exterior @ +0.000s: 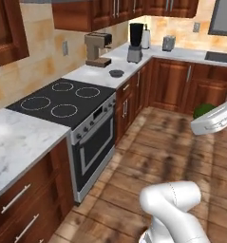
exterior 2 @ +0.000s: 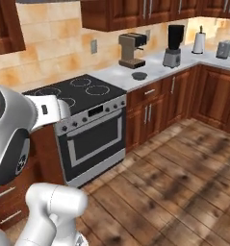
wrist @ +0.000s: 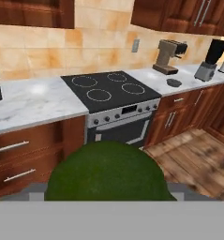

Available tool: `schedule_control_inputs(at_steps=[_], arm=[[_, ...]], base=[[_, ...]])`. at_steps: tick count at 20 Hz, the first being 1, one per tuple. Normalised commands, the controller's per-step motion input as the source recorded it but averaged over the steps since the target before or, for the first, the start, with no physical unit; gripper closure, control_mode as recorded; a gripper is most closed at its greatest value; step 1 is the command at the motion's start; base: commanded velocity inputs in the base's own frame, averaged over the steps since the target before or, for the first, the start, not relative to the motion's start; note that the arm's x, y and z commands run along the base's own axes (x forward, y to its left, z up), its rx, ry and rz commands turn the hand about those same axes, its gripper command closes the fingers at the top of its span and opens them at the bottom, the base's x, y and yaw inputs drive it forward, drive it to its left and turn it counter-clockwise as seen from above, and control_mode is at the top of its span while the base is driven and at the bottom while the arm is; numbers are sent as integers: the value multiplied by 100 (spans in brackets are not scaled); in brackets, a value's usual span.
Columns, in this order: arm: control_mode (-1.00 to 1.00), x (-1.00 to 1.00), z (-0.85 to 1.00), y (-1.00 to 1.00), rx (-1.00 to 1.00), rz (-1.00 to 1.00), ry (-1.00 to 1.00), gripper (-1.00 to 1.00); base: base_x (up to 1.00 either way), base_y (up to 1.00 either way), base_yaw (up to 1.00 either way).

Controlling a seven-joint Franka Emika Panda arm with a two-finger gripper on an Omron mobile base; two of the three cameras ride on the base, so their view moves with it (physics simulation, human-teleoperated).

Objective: Grab the limes from the fridge, place them in the blender, close the lid, and turn on the blender to create a marinade.

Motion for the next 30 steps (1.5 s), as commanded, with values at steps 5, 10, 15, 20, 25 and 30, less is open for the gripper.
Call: schedule_control_inputs(at_steps=[5,10,15,20,25,30], arm=[[100,0,0,0,0,0,0,100],[100,0,0,0,0,0,0,100],[100,0,0,0,0,0,0,100],[100,0,0,0,0,0,0,100],[100,0,0,0,0,0,0,100],[100,0,0,0,0,0,0,100]], base=[[100,-11,-24],[100,-20,-28],[100,-27,-26],[100,-41,-19],[100,-34,-4],[100,-28,0]])
